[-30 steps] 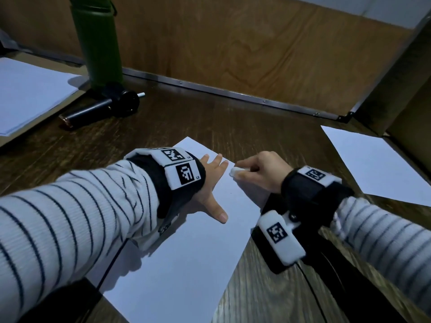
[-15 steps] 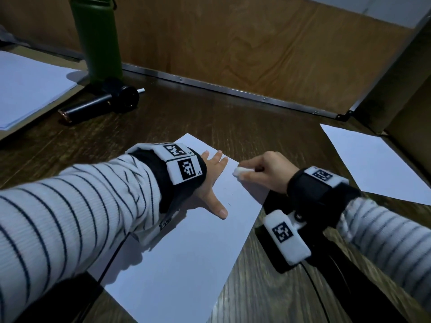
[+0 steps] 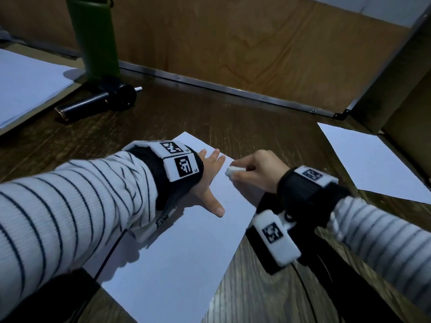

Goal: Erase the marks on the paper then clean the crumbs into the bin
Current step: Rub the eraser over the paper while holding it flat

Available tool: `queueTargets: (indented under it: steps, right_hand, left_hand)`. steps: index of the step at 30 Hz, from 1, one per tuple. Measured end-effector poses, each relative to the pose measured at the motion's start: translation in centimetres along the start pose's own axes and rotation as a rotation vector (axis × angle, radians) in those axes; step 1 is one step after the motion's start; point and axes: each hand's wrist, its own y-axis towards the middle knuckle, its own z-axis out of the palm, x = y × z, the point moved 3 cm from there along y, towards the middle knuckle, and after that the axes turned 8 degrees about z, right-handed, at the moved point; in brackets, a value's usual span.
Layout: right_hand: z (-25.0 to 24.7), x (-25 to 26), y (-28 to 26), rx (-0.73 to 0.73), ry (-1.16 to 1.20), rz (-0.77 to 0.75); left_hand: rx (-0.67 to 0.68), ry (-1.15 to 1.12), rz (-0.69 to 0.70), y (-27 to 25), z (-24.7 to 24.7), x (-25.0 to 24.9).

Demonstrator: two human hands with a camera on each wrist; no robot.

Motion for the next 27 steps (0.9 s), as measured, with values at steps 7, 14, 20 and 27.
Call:
queueTargets:
  steps: [7,14,20,27]
  right_hand:
    - [0.9,0.4,-3.4,0.266,0.012,-0.094]
    - [0.0,0.4,0.0,0.036,0.023,-0.006]
    - [0.9,-0.1,-3.8,0.233,-0.015,-0.1]
    - [-1.2,-3.0,-2.4,0.091,0.332,0.106]
  left_hand:
    - [-0.013,-0.013,-0.007,0.2,0.6,0.1]
    - [0.008,0.023,-0.009,-0.4,-0.3,-0.4]
    - [0.011,0.027,-0.009,-0.6,-0.1,-0.7]
    - [0.059,0.041,0.049,-1.1,-0.8,-1.9]
